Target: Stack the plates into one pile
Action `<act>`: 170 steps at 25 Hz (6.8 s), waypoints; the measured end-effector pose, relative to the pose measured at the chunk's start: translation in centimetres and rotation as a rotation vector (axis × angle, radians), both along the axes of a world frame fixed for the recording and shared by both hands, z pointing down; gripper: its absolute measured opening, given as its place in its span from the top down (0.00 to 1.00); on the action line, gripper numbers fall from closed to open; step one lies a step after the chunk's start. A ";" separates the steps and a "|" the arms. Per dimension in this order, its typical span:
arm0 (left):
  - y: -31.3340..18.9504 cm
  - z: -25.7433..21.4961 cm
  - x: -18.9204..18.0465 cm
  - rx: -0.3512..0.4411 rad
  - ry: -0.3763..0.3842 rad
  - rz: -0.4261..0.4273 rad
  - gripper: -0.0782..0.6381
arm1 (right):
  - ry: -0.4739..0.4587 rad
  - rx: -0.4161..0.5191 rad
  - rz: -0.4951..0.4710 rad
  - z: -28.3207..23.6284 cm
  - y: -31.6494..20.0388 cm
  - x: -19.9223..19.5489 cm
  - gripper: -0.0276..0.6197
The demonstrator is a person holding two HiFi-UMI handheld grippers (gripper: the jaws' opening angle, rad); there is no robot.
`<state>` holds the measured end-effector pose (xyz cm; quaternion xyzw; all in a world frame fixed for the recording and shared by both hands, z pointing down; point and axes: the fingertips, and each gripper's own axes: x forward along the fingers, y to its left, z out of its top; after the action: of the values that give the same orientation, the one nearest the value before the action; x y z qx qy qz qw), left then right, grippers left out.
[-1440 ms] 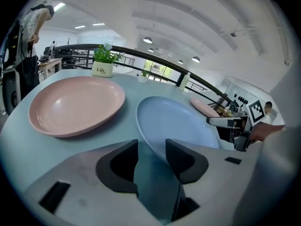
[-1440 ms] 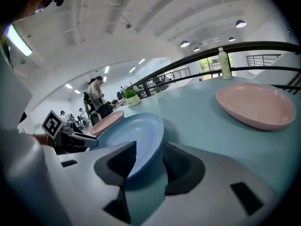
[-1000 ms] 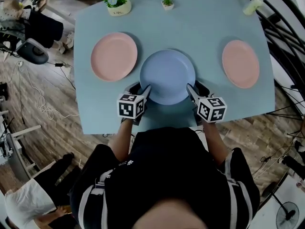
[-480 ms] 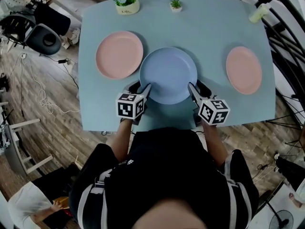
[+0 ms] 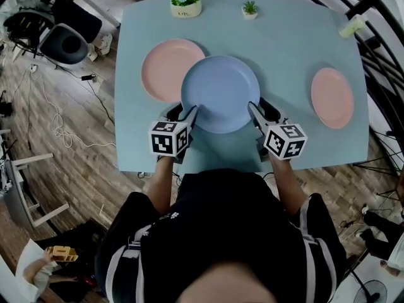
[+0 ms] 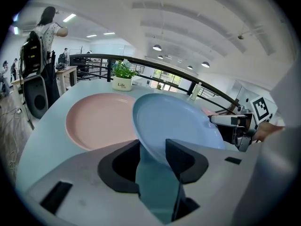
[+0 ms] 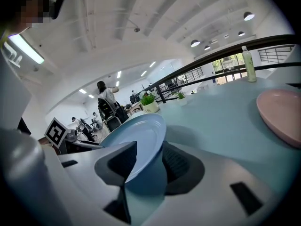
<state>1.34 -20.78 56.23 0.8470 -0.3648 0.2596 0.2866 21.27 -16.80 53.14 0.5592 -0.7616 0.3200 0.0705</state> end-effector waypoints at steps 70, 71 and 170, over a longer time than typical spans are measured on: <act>-15.2 -2.7 -13.5 0.221 0.103 0.007 0.65 | -0.009 0.011 0.146 -0.4 -9.4 -14.0 0.68; -15.0 -3.2 -13.2 0.230 0.128 0.011 0.65 | -0.006 0.014 0.160 -0.7 -8.9 -13.7 0.68; 6.4 0.7 45.5 -0.012 0.076 0.399 0.70 | 0.031 -0.094 0.637 4.5 14.9 42.4 0.78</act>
<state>46.83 -14.35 56.90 0.9099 -0.1772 0.2813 0.2480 63.62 -1.90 57.68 0.7702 -0.5316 0.3523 0.0043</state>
